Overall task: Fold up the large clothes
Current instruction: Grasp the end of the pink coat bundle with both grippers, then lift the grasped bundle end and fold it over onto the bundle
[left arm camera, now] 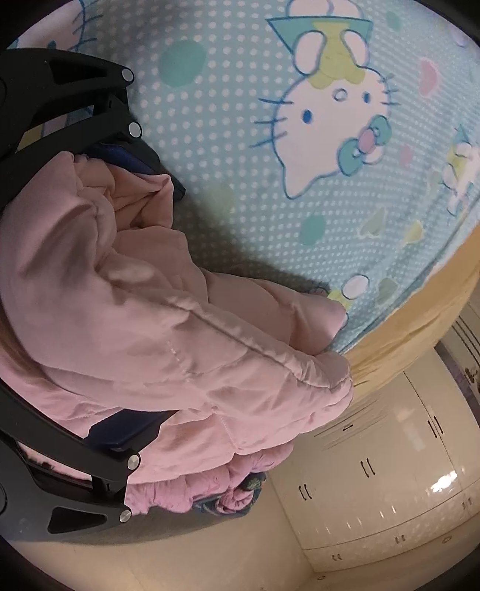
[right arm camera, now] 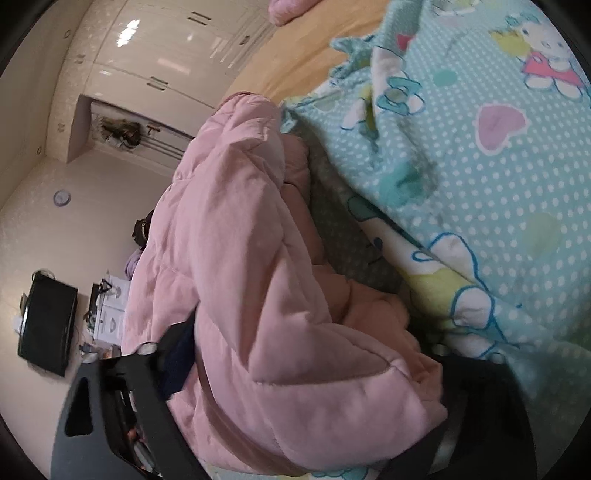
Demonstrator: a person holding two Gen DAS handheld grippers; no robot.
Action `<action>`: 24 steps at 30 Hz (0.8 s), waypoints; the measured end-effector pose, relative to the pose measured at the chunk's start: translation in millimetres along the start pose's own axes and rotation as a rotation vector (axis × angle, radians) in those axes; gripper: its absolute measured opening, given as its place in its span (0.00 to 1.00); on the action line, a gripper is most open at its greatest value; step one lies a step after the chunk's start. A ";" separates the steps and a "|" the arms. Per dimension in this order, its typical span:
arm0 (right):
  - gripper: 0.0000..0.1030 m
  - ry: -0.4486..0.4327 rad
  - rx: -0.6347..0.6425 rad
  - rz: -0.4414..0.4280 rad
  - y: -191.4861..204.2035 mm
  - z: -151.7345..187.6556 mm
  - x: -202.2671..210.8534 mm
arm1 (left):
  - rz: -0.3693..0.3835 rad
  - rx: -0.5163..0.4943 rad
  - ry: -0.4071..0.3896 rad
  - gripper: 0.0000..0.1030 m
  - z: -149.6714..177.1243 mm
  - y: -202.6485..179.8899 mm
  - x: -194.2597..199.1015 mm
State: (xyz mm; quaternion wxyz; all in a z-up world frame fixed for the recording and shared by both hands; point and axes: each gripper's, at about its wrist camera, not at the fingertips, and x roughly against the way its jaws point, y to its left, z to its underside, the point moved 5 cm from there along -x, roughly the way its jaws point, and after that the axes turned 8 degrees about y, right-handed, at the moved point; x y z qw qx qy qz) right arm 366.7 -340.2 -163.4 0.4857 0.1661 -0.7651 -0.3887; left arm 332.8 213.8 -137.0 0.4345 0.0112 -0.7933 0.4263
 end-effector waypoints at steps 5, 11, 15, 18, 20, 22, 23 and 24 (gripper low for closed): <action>0.52 -0.047 0.181 0.089 32.4 0.7 -2.0 | 0.025 -0.087 -0.058 0.59 4.3 -19.2 1.8; 0.39 -0.126 0.409 0.224 77.1 11.6 3.2 | -0.018 -0.209 -0.123 0.38 8.3 -50.2 17.1; 0.33 -0.175 0.513 0.240 100.5 18.0 12.1 | -0.029 -0.271 -0.158 0.33 7.4 -52.5 36.1; 0.30 -0.215 0.587 0.243 120.8 19.8 22.0 | -0.022 -0.322 -0.197 0.31 9.2 -68.0 49.4; 0.29 -0.243 0.645 0.234 140.7 22.9 29.2 | -0.014 -0.344 -0.218 0.30 11.1 -77.5 57.3; 0.29 -0.261 0.701 0.223 156.5 31.2 37.8 | -0.002 -0.367 -0.242 0.29 15.2 -84.4 68.3; 0.29 -0.267 0.723 0.218 160.4 34.1 43.0 | 0.002 -0.378 -0.253 0.29 16.8 -89.1 73.6; 0.29 -0.274 0.756 0.210 169.6 39.7 46.8 | 0.003 -0.391 -0.261 0.29 19.1 -92.6 79.2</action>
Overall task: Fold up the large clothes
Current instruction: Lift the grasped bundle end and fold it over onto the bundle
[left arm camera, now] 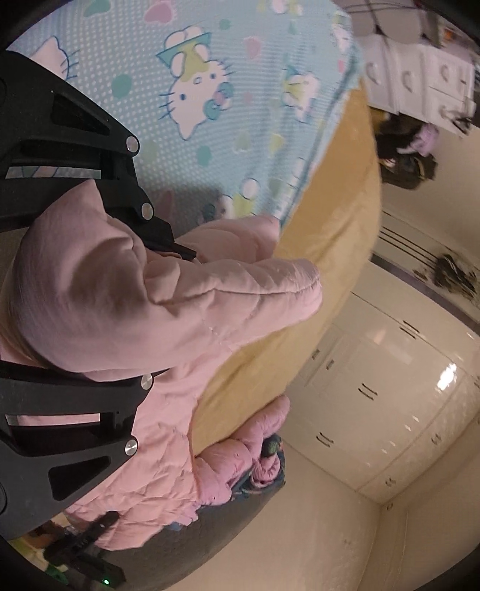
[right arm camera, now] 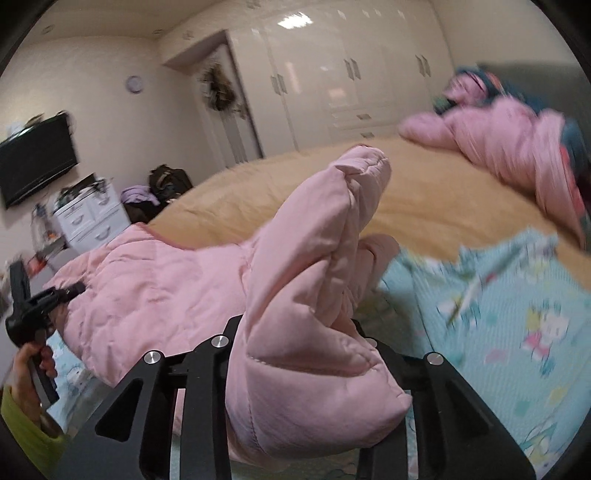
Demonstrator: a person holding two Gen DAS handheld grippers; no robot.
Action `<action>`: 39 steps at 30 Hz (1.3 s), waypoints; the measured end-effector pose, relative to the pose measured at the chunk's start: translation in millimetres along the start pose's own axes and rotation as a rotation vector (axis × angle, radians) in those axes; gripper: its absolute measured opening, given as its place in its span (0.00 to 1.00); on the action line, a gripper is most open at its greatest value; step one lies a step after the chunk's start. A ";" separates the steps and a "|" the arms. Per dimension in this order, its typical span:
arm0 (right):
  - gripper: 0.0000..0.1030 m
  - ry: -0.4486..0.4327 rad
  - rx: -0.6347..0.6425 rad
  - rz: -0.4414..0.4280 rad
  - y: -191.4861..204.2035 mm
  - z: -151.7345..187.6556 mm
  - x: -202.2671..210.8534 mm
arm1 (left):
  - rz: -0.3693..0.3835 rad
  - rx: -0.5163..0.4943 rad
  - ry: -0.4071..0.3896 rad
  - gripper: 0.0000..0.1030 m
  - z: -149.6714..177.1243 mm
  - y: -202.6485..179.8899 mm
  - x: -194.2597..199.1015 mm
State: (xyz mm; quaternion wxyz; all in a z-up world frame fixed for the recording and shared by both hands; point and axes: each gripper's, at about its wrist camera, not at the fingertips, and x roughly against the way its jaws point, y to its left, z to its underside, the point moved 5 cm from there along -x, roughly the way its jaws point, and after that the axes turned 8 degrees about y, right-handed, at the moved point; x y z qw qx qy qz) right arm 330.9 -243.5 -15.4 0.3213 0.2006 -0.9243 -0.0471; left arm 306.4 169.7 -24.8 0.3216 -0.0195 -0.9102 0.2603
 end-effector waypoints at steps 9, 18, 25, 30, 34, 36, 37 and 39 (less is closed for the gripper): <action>0.28 -0.059 0.115 -0.073 46.2 5.5 50.2 | 0.010 -0.069 -0.065 0.27 6.5 -22.5 57.8; 0.28 -0.016 0.055 -0.082 42.6 47.5 74.4 | -0.047 -0.085 -0.043 0.27 46.6 -8.6 83.5; 0.28 0.050 -0.137 -0.052 5.6 86.0 70.7 | -0.124 -0.066 -0.001 0.28 70.3 13.9 79.2; 0.30 0.125 -0.338 -0.041 -31.4 116.6 56.0 | -0.162 -0.037 0.029 0.30 79.3 30.5 73.2; 0.33 0.178 -0.471 -0.037 -51.6 139.0 45.3 | -0.196 -0.037 0.038 0.33 85.3 34.6 69.0; 0.37 0.204 -0.503 -0.015 -56.0 147.4 40.8 | -0.217 -0.043 0.042 0.36 88.0 36.0 66.4; 0.39 0.214 -0.525 -0.013 -57.9 151.8 38.8 | -0.228 -0.041 0.047 0.38 89.7 38.0 64.5; 0.48 0.236 -0.557 0.007 -61.2 159.6 34.7 | -0.242 -0.034 0.055 0.42 91.4 41.7 61.8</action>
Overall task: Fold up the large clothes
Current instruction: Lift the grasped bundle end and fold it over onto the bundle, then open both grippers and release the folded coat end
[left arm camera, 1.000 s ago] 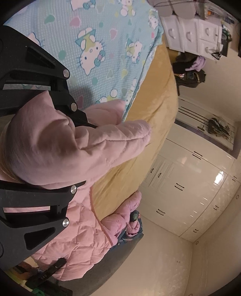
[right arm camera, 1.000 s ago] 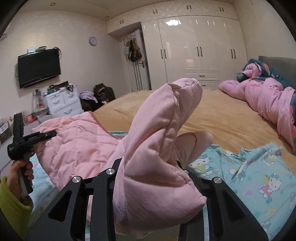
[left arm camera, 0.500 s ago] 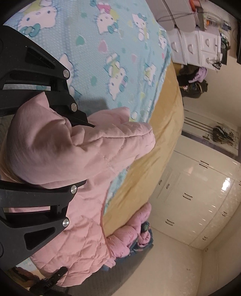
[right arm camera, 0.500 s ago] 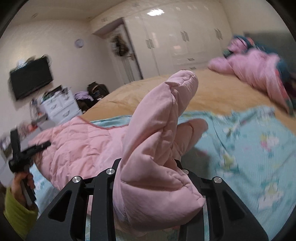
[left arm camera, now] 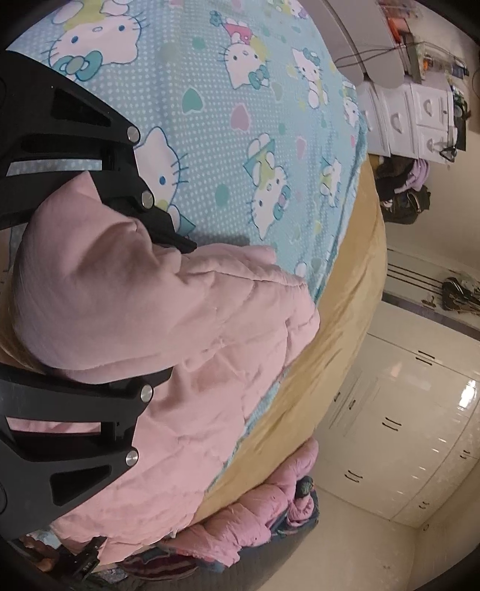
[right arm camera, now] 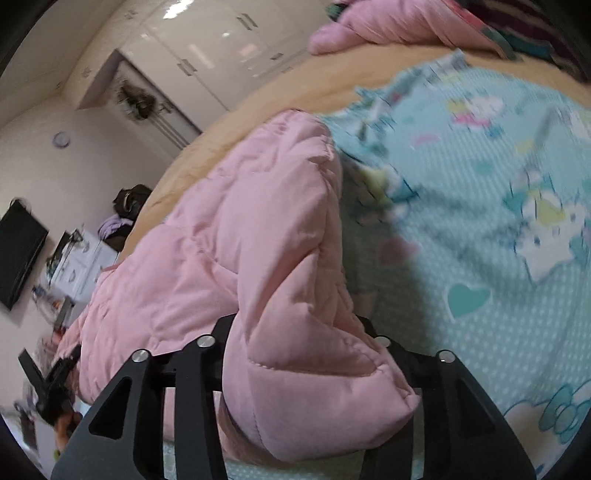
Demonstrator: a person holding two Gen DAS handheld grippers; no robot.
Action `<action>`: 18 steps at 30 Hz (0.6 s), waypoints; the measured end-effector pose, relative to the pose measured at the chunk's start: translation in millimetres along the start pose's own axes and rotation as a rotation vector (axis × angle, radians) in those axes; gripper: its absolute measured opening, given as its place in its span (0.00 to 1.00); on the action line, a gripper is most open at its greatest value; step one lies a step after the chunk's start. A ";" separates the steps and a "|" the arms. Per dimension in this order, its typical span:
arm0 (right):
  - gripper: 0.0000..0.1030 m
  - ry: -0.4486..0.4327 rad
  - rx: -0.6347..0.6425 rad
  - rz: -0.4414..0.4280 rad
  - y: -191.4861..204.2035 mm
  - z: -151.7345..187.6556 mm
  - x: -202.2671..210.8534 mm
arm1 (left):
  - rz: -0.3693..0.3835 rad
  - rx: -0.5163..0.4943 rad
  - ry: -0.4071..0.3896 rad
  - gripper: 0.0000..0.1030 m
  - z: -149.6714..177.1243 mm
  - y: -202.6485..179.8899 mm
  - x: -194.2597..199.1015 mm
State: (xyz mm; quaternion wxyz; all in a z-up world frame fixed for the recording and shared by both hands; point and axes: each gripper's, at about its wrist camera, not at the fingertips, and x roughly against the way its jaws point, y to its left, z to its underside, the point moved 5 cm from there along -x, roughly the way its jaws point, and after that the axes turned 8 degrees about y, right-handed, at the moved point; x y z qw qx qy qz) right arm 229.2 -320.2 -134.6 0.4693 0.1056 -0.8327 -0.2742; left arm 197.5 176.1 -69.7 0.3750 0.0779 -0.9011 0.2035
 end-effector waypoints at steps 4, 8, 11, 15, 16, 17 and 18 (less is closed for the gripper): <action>0.69 0.023 -0.074 0.009 -13.9 5.9 -7.9 | -0.021 0.011 0.014 0.52 2.4 5.1 -4.0; 0.87 0.031 -0.088 0.040 -17.3 6.2 -2.7 | -0.027 0.023 0.026 0.61 2.2 8.3 -3.5; 0.93 0.026 -0.083 0.075 -19.3 5.6 8.9 | -0.049 0.015 0.030 0.77 2.8 8.9 1.2; 0.94 -0.036 0.017 0.142 -7.8 0.1 34.4 | -0.094 -0.001 0.002 0.85 1.1 9.1 16.1; 0.94 -0.055 0.037 0.156 -5.4 -1.1 41.7 | -0.107 -0.004 -0.016 0.85 -0.2 9.4 23.5; 0.94 -0.071 0.044 0.168 -4.8 -3.1 47.3 | -0.115 -0.006 -0.031 0.87 -1.2 9.4 30.2; 0.95 -0.093 0.040 0.181 -6.0 -4.4 55.1 | -0.117 -0.008 -0.040 0.91 -1.8 9.1 35.5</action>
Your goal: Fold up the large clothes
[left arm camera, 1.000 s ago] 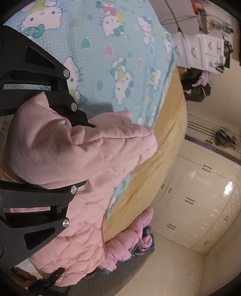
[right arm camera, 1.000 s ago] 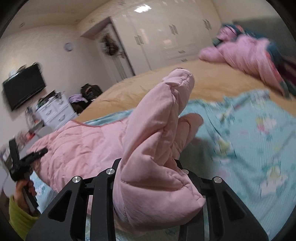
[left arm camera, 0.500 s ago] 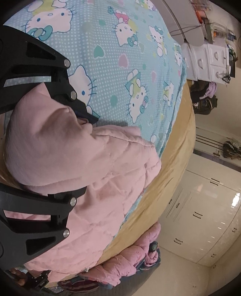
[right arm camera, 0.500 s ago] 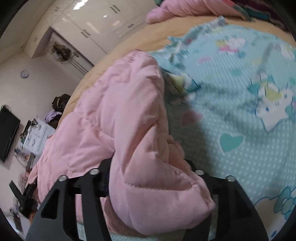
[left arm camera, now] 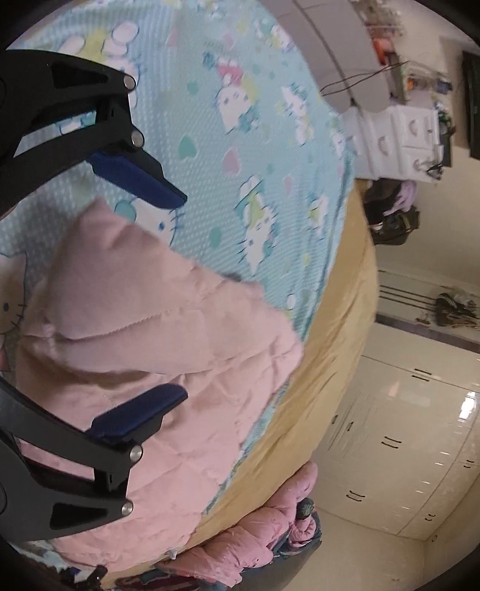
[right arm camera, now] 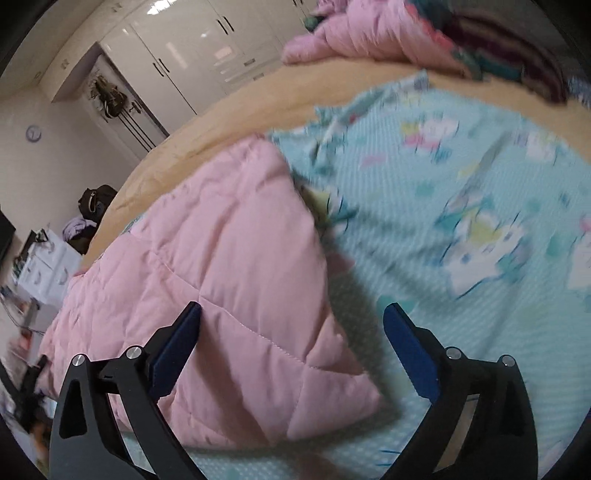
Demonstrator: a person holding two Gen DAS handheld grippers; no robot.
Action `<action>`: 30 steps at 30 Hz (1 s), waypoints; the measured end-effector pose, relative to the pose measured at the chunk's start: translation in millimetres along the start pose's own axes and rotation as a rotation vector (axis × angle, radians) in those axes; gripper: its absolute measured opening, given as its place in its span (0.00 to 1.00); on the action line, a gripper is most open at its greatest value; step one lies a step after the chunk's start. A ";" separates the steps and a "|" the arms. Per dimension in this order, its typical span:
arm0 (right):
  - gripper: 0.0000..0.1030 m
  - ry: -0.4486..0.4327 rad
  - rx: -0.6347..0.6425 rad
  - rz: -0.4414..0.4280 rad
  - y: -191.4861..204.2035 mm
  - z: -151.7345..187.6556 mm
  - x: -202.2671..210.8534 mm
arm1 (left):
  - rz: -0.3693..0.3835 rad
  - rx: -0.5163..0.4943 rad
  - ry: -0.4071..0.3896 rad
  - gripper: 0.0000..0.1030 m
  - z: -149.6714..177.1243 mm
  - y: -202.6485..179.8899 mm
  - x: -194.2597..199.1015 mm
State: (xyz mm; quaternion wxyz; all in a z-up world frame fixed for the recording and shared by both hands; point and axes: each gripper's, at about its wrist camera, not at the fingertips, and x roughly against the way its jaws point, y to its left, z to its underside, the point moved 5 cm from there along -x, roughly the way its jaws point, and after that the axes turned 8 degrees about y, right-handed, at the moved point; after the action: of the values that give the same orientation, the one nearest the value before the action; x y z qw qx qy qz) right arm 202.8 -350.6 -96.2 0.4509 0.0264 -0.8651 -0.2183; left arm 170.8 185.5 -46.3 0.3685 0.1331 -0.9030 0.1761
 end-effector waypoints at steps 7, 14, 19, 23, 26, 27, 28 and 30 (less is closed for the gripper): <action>0.96 -0.153 0.076 -0.011 10.5 -8.5 58.4 | 0.026 -0.018 -0.085 0.91 -8.5 -8.0 53.3; 0.96 -0.210 0.240 -0.114 72.0 9.2 105.6 | 0.054 -0.052 -0.127 0.91 -4.4 -23.4 97.7; 0.96 -0.193 0.298 -0.149 105.5 34.5 113.2 | 0.076 -0.075 -0.124 0.91 19.1 -36.2 116.2; 0.96 -0.160 0.349 -0.151 124.1 67.7 106.8 | 0.100 -0.112 -0.107 0.91 43.4 -46.6 123.8; 0.96 -0.152 0.403 -0.134 134.1 89.7 102.0 | 0.101 -0.156 -0.090 0.91 61.9 -54.3 127.7; 0.96 -0.139 0.422 -0.133 137.4 98.3 99.7 | 0.110 -0.158 -0.085 0.91 66.2 -54.9 128.4; 0.96 -0.131 0.436 -0.131 140.5 105.2 98.0 | 0.125 -0.157 -0.078 0.91 72.5 -55.0 129.4; 0.96 -0.106 0.485 -0.127 147.1 118.7 91.0 | 0.150 -0.144 -0.061 0.91 86.8 -53.6 128.9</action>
State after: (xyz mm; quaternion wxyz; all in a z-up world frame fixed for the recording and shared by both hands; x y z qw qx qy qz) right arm 77.2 -197.8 -26.3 0.3706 0.1767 -0.9112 -0.0334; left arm 47.6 86.8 -0.5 0.3352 0.0435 -0.9316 0.1339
